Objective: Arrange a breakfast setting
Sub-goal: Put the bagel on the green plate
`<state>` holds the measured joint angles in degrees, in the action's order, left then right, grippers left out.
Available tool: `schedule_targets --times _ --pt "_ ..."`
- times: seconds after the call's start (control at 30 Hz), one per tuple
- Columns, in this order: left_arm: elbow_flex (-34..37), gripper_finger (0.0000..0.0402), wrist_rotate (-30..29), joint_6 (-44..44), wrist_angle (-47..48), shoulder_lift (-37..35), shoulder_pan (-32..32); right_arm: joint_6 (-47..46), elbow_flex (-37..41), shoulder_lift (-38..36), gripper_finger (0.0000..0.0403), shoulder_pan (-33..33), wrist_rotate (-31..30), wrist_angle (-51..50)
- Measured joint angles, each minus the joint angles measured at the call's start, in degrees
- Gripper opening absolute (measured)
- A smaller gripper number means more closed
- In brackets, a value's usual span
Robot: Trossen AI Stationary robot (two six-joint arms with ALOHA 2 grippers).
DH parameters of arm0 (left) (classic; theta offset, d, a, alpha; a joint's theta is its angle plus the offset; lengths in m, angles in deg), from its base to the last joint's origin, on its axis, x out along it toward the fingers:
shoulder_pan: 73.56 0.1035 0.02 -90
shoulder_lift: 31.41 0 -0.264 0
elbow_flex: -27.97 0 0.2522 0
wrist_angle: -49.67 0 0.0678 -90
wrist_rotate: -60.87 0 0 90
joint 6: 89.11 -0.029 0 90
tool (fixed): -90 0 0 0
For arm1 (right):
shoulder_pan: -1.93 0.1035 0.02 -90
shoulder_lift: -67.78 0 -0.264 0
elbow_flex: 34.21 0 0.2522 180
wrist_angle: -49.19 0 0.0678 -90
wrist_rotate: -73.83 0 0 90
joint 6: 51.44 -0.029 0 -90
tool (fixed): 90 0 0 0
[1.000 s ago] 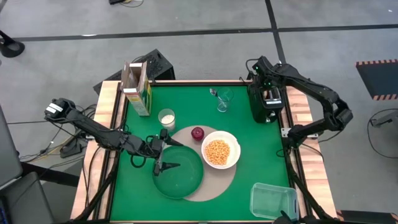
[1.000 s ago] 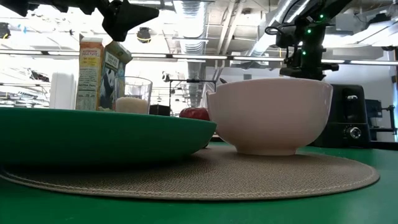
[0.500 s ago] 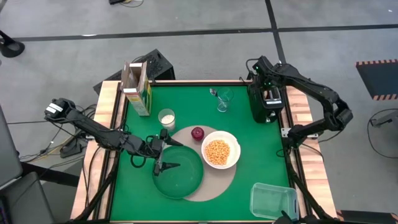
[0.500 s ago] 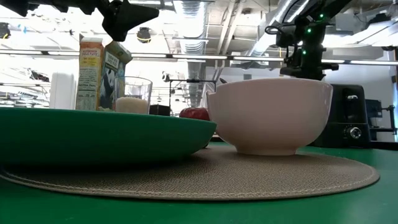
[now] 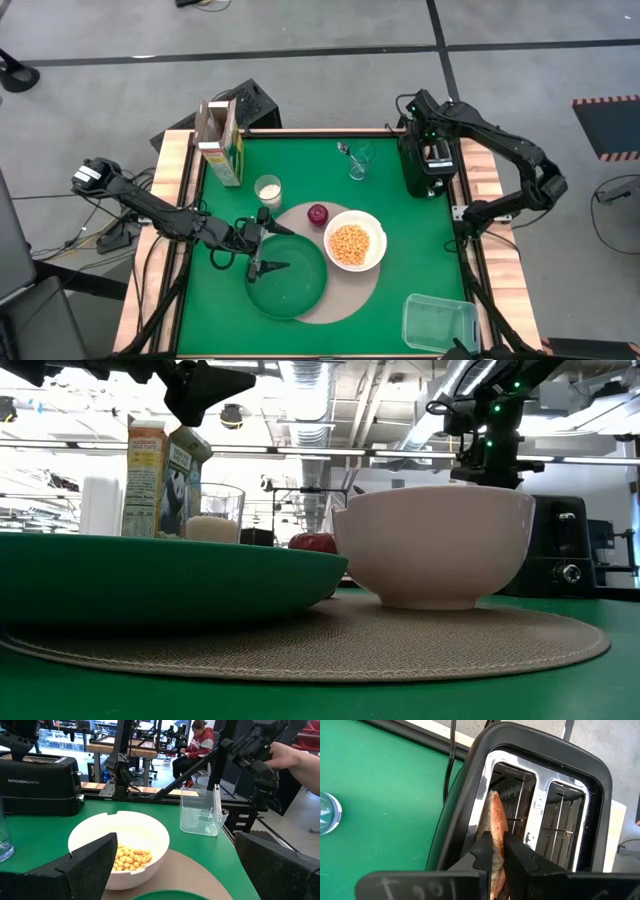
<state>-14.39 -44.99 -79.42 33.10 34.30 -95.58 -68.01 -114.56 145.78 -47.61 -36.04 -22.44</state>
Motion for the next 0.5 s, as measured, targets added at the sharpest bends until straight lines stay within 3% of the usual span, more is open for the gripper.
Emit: schedule_targets --times 0.5 --pt "0.0 0.0386 0.0 0.0 0.0 0.0 0.0 0.0 -6.1 -0.1 0.0055 -0.1 0.0 -3.3"
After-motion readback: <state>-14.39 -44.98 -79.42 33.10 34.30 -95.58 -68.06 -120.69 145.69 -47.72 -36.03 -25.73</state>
